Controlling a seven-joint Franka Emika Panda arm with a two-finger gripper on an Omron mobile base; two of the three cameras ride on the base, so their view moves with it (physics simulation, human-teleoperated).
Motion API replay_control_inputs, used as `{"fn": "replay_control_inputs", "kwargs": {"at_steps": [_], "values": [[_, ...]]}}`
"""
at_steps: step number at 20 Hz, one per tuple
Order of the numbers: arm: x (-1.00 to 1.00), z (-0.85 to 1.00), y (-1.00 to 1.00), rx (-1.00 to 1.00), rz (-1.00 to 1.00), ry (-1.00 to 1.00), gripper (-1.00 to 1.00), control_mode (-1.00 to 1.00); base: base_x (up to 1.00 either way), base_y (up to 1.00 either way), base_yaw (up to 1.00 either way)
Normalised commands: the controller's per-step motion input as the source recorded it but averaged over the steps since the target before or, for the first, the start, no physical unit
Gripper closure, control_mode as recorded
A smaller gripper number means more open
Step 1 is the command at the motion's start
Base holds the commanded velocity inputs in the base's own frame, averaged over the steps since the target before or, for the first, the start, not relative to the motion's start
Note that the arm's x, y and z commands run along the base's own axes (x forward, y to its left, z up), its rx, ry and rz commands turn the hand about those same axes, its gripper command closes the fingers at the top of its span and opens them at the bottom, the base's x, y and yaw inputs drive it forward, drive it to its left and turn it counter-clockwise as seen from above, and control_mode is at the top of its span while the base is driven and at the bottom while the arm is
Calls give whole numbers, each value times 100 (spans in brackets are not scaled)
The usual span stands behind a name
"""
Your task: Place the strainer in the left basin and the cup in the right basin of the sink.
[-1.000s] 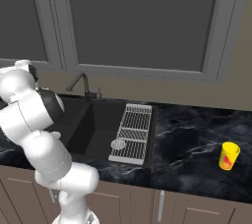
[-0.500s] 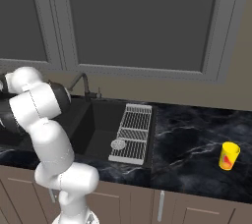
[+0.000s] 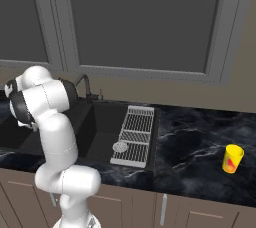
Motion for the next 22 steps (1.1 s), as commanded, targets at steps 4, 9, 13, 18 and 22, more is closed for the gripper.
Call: {"fn": "replay_control_inputs", "kwargs": {"at_steps": [4, 9, 13, 18, 22], "values": [[34, -25, 14, 0, 0, 0, 100, -100, 0, 0, 0], [30, -29, 12, 0, 0, 0, 100, -100, 0, 0, 0], [25, -34, 9, 0, 0, 0, 100, -100, 0, 0, 0], [19, -35, 8, 0, 0, 0, 100, -100, 0, 0, 0], [16, -34, 11, 0, 0, 0, 100, -100, 0, 0, 0]]}}
